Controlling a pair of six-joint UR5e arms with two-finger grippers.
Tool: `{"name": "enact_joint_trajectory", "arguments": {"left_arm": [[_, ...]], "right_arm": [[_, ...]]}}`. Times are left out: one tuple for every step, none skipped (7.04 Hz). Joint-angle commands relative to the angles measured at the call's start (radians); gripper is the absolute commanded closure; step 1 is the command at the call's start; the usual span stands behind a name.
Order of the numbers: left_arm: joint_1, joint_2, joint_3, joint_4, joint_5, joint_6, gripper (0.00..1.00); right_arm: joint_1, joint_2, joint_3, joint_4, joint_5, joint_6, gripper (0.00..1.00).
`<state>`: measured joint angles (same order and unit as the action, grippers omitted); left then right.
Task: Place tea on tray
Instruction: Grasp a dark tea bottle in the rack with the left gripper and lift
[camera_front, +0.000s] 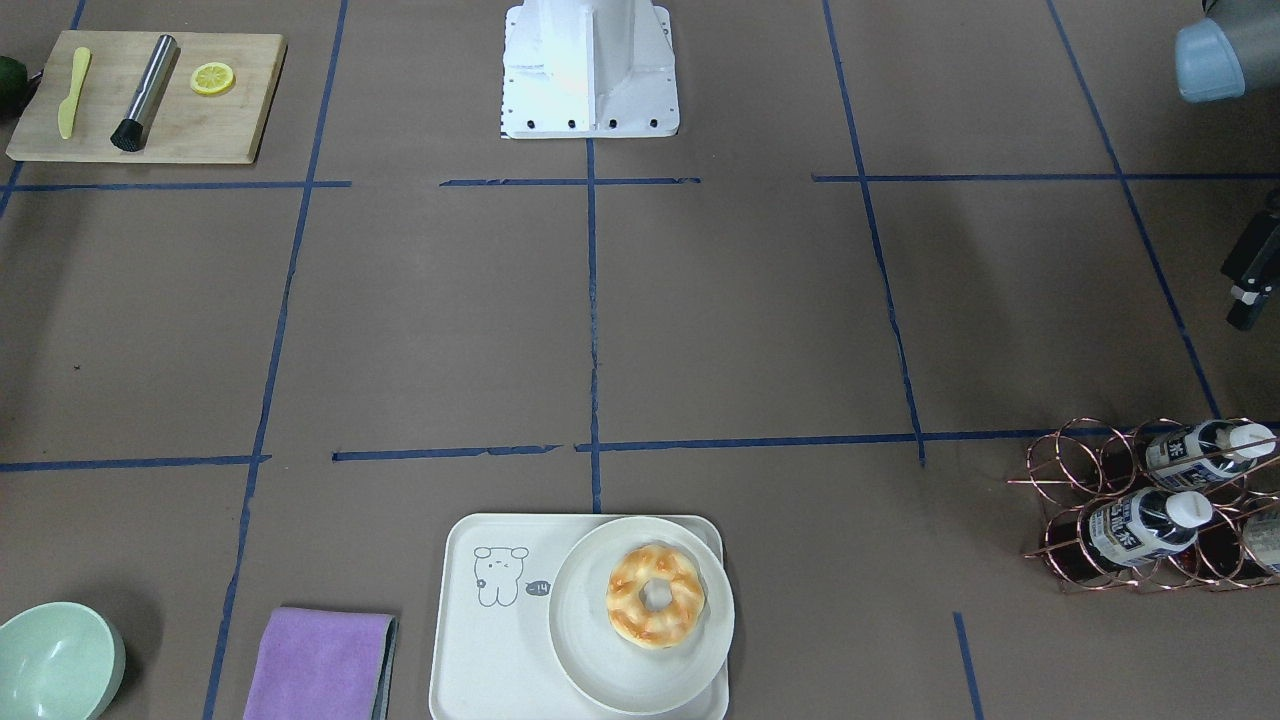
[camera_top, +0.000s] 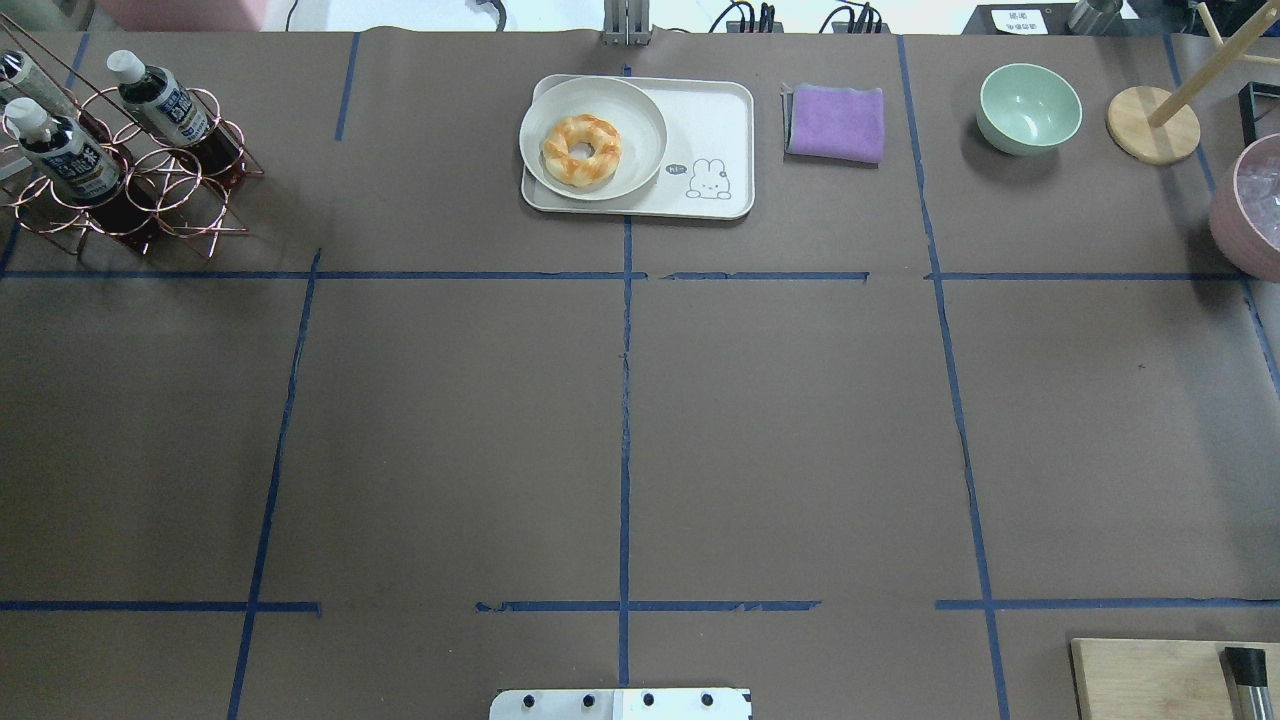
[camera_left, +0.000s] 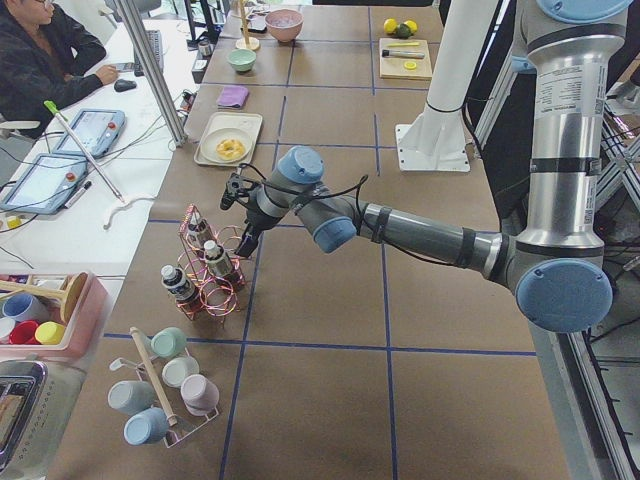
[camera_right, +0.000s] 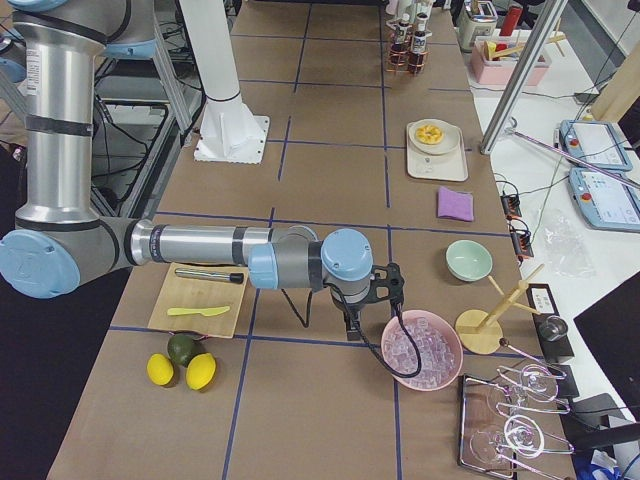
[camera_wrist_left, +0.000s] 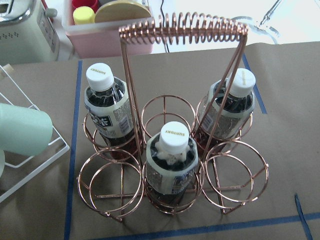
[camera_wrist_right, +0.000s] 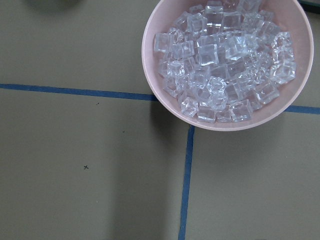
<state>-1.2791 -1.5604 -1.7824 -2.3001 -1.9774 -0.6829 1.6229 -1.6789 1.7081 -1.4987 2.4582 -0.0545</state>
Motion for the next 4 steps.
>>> {"name": "enact_joint_trajectory", "arguments": {"left_arm": [[0.065, -0.059, 0.127, -0.135, 0.099, -0.084, 0.03], [0.084, -0.090, 0.170, -0.156, 0.127, -0.087, 0.03], [0.086, -0.101, 0.184, -0.157, 0.129, -0.087, 0.06], [0.086, -0.104, 0.190, -0.157, 0.130, -0.087, 0.11]], "right_arm": [[0.000, 0.004, 0.002, 0.000, 0.002, 0.001, 0.00], [0.000, 0.008, 0.002, -0.002, 0.002, 0.001, 0.00], [0.000, 0.013, 0.001, 0.000, 0.002, 0.002, 0.00], [0.000, 0.019, 0.001, 0.000, 0.004, 0.021, 0.00]]}}
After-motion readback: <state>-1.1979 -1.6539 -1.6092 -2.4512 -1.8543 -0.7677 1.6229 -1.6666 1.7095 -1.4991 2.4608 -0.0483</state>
